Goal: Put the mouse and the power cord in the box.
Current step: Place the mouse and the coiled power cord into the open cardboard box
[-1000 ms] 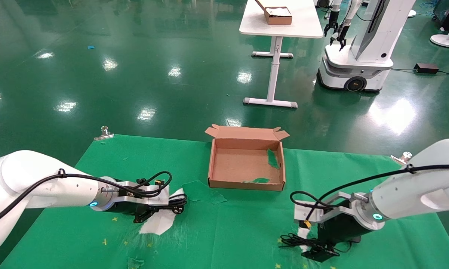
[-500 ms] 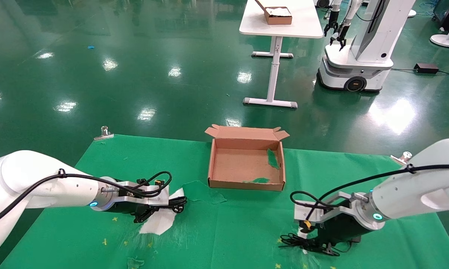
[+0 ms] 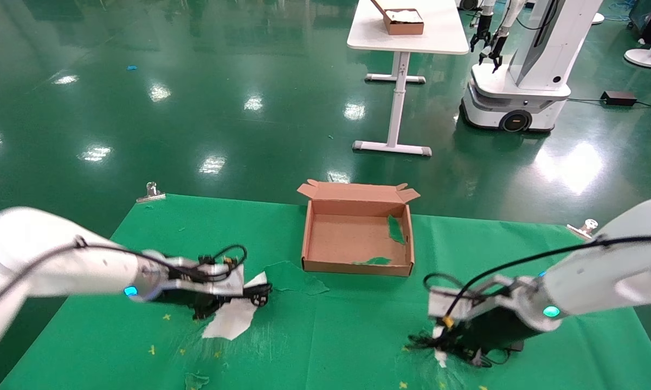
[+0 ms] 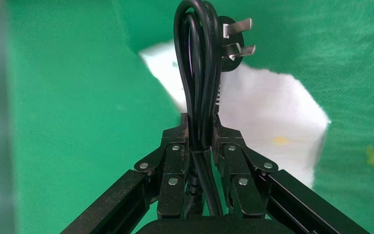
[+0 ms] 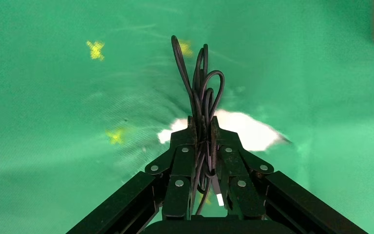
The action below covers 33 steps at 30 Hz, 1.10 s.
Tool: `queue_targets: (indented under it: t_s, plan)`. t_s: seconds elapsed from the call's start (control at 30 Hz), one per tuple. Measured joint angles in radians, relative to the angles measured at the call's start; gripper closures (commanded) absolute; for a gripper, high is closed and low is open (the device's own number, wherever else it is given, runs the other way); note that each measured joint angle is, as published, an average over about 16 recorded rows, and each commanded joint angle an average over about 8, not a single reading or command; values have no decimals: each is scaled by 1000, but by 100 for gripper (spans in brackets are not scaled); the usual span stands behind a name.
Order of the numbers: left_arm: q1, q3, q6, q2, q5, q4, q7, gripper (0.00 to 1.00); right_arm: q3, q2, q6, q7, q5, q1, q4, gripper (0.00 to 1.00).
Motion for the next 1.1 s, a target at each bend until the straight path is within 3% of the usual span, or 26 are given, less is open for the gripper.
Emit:
queue_targets:
  t_s: [0.2,0.37,0.53,0.67,0.7,0.93,0.97,1.1]
  plan:
    - [-38,-41,25,23,-73,-59,26,100,14,61,-22,37,4,42,77,100]
    - [-30,-57,-33,71,-146,-133,63,100,23,130,-47,98,-4,73,186,100]
    - [18,-9,-173,121,-214,-227,113,100,32,211,-80,189,-17,89,333,100]
    - [61,78,-305,143,-261,-294,156,100,41,275,-107,277,-27,89,467,100]
    - [70,105,-337,145,-272,-309,164,94,44,290,-112,299,-30,87,500,100]
    - [93,299,-513,147,-352,-363,190,7,59,364,-137,431,-42,68,703,100]
    - [91,323,-530,147,-363,-364,191,0,61,370,-137,444,-43,66,724,100]
    - [79,404,-584,146,-408,-361,193,0,67,380,-134,479,-48,62,784,100]
